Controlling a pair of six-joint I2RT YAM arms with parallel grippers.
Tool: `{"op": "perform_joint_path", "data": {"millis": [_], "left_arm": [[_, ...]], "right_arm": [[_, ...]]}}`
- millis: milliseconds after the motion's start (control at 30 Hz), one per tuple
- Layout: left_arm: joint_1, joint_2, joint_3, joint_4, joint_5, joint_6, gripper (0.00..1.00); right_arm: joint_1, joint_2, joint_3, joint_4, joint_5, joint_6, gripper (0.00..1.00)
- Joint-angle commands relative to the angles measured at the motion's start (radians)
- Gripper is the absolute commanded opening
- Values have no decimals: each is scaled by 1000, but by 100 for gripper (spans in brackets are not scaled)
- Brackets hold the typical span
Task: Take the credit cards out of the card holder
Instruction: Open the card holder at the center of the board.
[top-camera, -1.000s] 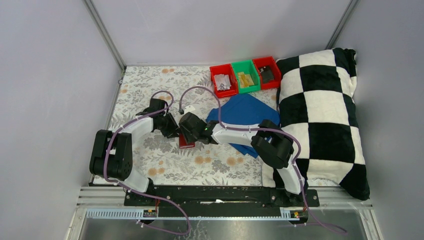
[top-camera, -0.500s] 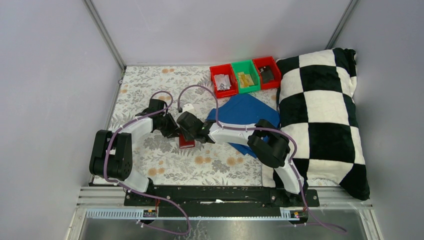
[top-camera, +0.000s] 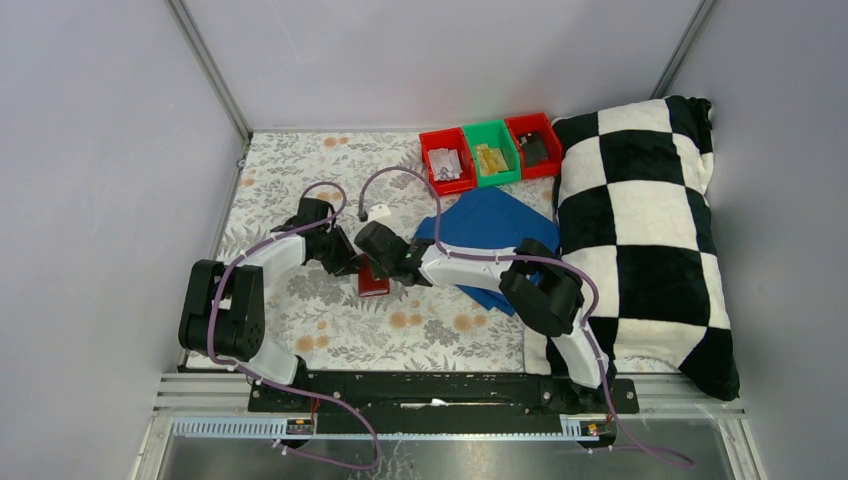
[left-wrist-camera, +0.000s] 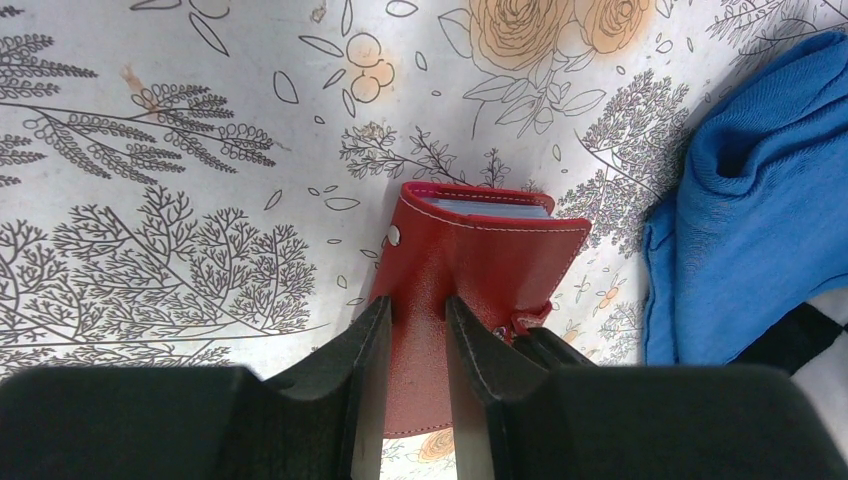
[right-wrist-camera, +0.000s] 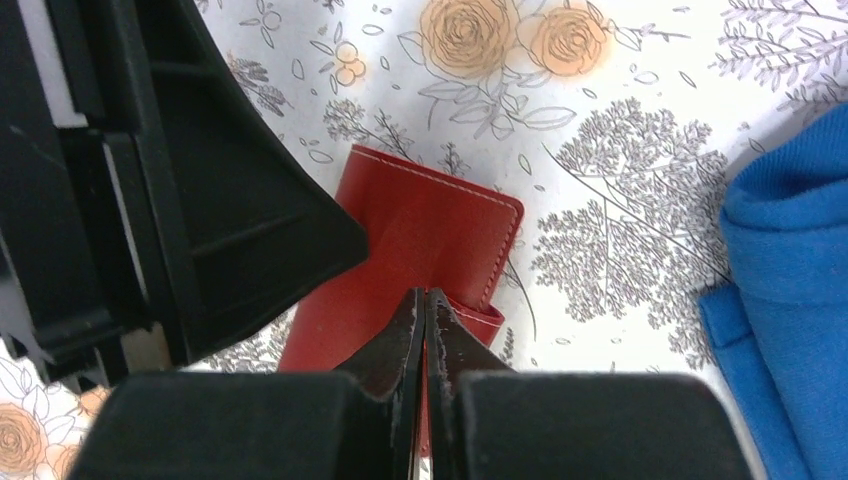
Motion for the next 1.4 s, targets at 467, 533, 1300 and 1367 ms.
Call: {"op": "perform_joint_path", "data": {"millis": [467, 533, 1300, 1367], "left_arm": [[-246, -97, 218, -219, -277, 74, 55], [-312, -67, 233, -219, -329, 54, 57], [93, -280, 222, -342, -186, 225, 68], [117, -283, 219, -345, -181, 233, 68]], "right_arm": [[-206, -293, -376, 146, -192, 179, 0], [-220, -303, -428, 196, -234, 215, 0], [-60, -224, -66, 183, -583, 137, 0], [-56, -184, -31, 184, -600, 151, 0]]}}
